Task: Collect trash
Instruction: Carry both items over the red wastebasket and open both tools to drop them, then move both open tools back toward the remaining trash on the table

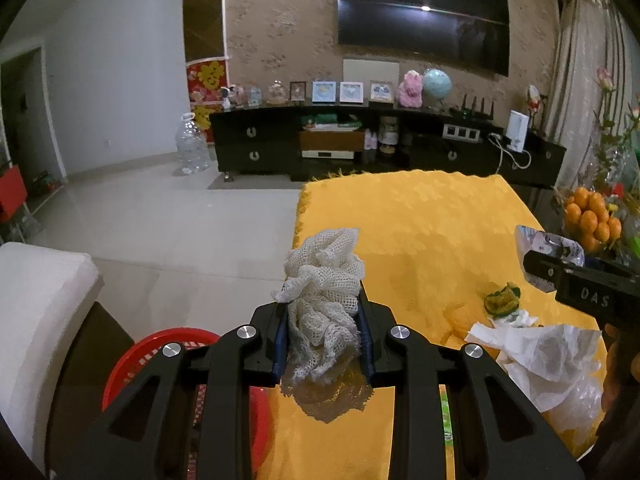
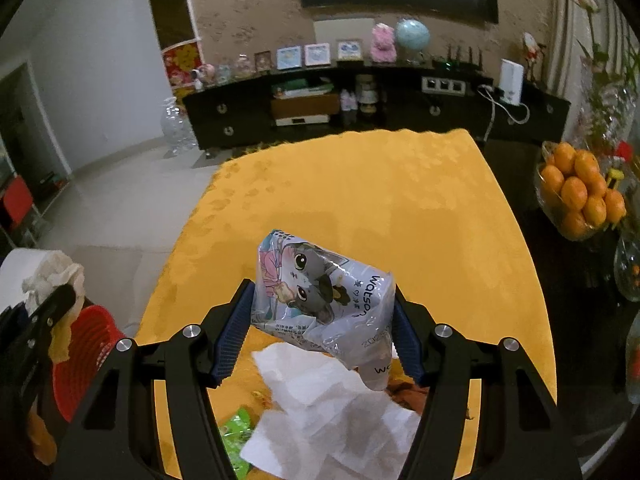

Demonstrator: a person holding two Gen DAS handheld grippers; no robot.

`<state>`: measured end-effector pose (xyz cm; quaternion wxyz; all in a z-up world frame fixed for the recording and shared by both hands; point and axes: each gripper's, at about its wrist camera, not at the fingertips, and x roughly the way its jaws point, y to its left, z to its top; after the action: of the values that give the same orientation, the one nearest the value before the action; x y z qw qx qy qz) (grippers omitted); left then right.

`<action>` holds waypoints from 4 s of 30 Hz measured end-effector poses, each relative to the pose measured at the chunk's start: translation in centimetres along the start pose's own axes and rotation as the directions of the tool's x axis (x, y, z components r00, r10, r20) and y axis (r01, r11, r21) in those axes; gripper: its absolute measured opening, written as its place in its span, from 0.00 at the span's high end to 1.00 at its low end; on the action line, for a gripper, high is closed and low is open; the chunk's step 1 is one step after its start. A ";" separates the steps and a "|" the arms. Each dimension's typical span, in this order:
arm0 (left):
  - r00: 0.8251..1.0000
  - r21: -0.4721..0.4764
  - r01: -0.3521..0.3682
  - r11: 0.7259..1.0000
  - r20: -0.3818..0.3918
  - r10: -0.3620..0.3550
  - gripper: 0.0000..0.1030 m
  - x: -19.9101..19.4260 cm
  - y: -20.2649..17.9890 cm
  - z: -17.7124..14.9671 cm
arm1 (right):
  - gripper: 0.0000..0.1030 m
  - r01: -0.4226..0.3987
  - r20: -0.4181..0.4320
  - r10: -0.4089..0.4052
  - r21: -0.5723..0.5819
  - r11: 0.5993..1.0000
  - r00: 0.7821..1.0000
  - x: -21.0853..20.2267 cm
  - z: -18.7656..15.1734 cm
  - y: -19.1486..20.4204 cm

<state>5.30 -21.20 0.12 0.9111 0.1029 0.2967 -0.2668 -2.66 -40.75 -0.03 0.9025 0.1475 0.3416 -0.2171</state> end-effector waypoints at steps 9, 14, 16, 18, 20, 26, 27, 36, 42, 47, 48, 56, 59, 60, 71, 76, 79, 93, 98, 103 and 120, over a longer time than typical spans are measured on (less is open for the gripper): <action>0.998 -0.014 -0.068 0.998 0.001 0.068 0.75 -1.1 2.4 -0.1 | 0.40 -0.080 0.013 0.082 -0.111 0.991 0.997 -0.8 -0.5 4.2; 0.993 -0.034 -0.114 0.993 -0.019 0.114 0.75 -1.3 4.8 -0.8 | 0.40 -0.124 0.005 0.127 -0.196 0.973 0.992 -1.0 -1.3 7.2; 0.990 -0.047 -0.136 0.990 -0.031 0.135 0.75 -1.4 6.0 -1.3 | 0.40 -0.143 0.000 0.147 -0.223 0.964 0.989 -1.0 -1.6 8.4; 0.987 -0.062 -0.160 0.985 -0.044 0.157 0.75 -1.6 7.3 -1.8 | 0.40 -0.165 -0.009 0.167 -0.238 0.957 0.986 -1.0 -1.7 9.3; 0.983 -0.074 -0.181 0.981 -0.054 0.178 0.75 -1.8 8.5 -2.1 | 0.40 -0.197 -0.022 0.198 -0.248 0.948 0.980 -0.9 -1.9 10.4; 0.967 -0.115 -0.245 0.963 -0.098 0.235 0.75 -1.9 12.1 -3.7 | 0.40 -0.284 -0.054 0.281 -0.304 0.909 0.958 -0.8 -2.4 14.3; 0.963 -0.121 -0.258 0.959 -0.109 0.245 0.75 -1.8 12.9 -4.1 | 0.40 -0.301 -0.064 0.296 -0.312 0.901 0.953 -0.6 -2.6 15.0; 0.935 -0.178 -0.320 0.931 -0.215 0.281 0.75 -0.6 17.3 -6.6 | 0.40 -0.377 -0.166 0.340 -0.351 0.857 0.926 1.5 -4.4 19.2; 0.925 -0.196 -0.330 0.923 -0.263 0.275 0.74 0.4 18.0 -7.5 | 0.39 -0.420 -0.223 0.360 -0.364 0.831 0.906 3.1 -5.6 20.9; 0.916 -0.188 -0.335 0.923 -0.295 0.272 0.74 1.2 18.1 -8.2 | 0.39 -0.455 -0.250 0.387 -0.349 0.819 0.888 4.3 -5.9 21.6; 0.915 -0.190 -0.336 0.923 -0.299 0.271 0.74 1.2 18.2 -8.3 | 0.39 -0.456 -0.251 0.387 -0.350 0.818 0.887 4.4 -5.9 21.8; 0.917 -0.198 -0.316 0.928 -0.315 0.246 0.69 1.4 18.3 -8.6 | 0.34 -0.471 -0.268 0.394 -0.373 0.799 0.879 4.7 -6.4 22.7; 0.919 -0.207 -0.313 0.927 -0.314 0.240 0.61 1.3 18.5 -8.7 | 0.28 -0.488 -0.278 0.407 -0.369 0.791 0.870 4.7 -6.5 22.9; 0.919 -0.214 -0.313 0.925 -0.314 0.239 0.58 1.2 18.6 -8.7 | 0.25 -0.489 -0.277 0.410 -0.366 0.792 0.869 4.6 -6.5 22.8; 0.934 -0.233 -0.299 0.925 -0.270 0.234 0.31 0.3 18.3 -8.0 | 0.24 -0.467 -0.227 0.411 -0.333 0.819 0.883 3.8 -5.4 21.2; 0.942 -0.267 -0.301 0.916 -0.231 0.243 0.26 -0.5 18.5 -7.5 | 0.24 -0.416 -0.163 0.382 -0.348 0.840 0.909 2.6 -4.7 20.3; 0.948 -0.269 -0.301 0.915 -0.187 0.257 0.24 -1.3 18.1 -6.8 | 0.23 -0.381 -0.121 0.363 -0.354 0.854 0.924 1.8 -4.4 19.6; 0.974 -0.179 -0.223 0.958 -0.071 0.214 0.20 -2.7 12.9 -4.9 | 0.16 -0.186 0.013 0.202 -0.336 0.923 0.979 -0.9 -3.3 14.5; 0.983 -0.131 -0.184 0.974 -0.036 0.181 0.18 -3.0 10.1 -4.3 | 0.16 -0.157 0.034 0.172 -0.267 0.951 0.984 -1.9 -3.0 11.4; 0.990 -0.078 -0.142 0.987 -0.017 0.141 0.17 -2.9 7.2 -4.0 | 0.16 -0.113 0.059 0.129 -0.225 0.968 0.990 -3.1 -3.5 8.3; 1.000 0.064 -0.002 0.998 -0.005 0.003 0.17 -2.3 -1.9 -3.7 | 0.16 0.030 0.070 -0.029 -0.011 0.999 0.997 -5.8 -5.2 -2.8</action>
<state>0.88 -20.56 -1.53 0.9069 0.1333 0.2902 -0.2749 -10.81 -39.35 -0.18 0.9113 0.1293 0.3135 -0.2334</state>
